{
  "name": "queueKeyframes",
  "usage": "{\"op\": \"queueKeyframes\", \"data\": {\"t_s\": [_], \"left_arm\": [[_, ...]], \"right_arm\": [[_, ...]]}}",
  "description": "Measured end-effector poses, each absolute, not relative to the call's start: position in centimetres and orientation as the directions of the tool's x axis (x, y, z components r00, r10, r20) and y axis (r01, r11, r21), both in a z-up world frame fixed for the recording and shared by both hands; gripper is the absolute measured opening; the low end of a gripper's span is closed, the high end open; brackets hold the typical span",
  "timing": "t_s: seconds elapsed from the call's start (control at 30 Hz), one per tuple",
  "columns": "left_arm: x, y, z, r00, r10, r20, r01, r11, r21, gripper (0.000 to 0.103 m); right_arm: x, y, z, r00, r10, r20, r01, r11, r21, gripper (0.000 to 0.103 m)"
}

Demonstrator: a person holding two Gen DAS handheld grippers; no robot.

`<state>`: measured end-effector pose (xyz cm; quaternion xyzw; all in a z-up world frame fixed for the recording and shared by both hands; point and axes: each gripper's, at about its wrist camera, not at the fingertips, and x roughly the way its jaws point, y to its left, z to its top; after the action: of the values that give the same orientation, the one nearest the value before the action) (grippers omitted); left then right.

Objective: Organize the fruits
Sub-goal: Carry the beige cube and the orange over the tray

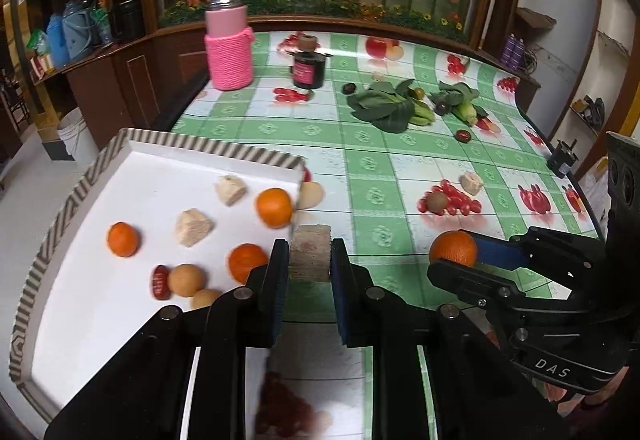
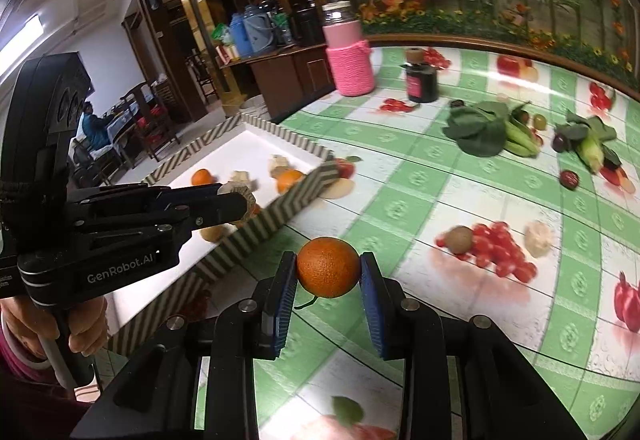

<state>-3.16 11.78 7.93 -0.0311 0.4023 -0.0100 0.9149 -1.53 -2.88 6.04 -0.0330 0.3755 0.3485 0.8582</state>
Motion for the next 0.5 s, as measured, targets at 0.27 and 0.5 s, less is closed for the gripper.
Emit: {"op": "queueKeyframes", "data": {"t_s": [0.27,0.5], "left_arm": [[-4.3,15.2,8.3,0.692,0.007,-0.722,-0.067,0.996,-0.055,0.018],[-5.0,18.3,8.2,0.691,0.047,-0.721,-0.125,0.991,-0.055,0.018]], "right_arm": [[-2.0,0.8,6.5,0.452,0.579,-0.678,-0.673,0.721,0.167,0.032],[-2.3,4.4,7.0,0.430,0.591,-0.683,-0.719,0.682,0.137,0.032]]}}
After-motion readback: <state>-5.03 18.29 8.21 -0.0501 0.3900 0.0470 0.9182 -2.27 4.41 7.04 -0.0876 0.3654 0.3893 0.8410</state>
